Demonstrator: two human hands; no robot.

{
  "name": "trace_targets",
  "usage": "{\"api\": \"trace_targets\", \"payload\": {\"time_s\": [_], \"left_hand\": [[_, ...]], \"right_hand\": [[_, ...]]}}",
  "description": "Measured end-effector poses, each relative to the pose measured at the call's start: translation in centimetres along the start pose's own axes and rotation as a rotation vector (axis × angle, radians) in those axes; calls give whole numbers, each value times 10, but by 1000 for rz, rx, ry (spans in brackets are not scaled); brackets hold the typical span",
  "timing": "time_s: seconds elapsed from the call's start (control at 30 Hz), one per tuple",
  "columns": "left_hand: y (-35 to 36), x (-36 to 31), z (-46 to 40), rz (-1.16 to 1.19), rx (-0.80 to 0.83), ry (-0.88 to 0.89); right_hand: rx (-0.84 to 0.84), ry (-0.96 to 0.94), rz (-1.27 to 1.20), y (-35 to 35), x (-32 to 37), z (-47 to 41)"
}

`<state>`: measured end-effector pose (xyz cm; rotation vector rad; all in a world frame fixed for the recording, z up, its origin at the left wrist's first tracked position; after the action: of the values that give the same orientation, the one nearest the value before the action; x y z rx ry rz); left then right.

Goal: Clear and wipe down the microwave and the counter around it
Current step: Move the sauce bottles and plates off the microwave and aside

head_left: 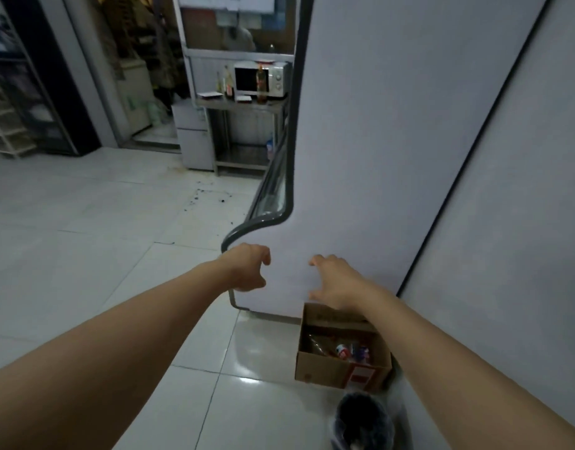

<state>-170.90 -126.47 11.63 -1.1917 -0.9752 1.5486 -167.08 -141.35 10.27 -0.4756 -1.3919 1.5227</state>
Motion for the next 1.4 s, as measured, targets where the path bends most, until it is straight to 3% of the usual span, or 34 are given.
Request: {"api": "trace_targets", "payload": {"time_s": [0.43,0.83,1.13,1.4], "left_hand": [[-88,120,50,40,-191,-119],[-176,282,35,20,-248,-108],[-228,385,-18,46,-275,-88],[-278,469,-130,60,-321,-82]], "right_hand": [[-120,-212,113,-46,166,-54],[-172,-204,73,-66,324,-144],[-147,-167,49,-76,399,-249],[-167,-204,26,-106,435,-397]]}}
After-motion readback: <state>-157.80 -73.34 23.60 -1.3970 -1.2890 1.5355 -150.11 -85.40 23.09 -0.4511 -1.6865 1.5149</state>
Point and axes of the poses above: each hand's wrist, its own z-axis away from the middle knuckle, its own y-axis out of the palm, x = y × z, the point moved 8 cm from there along -z, towards the middle knuckle, and after that the axes turned 5 degrees about y, right-handed, at the moved point
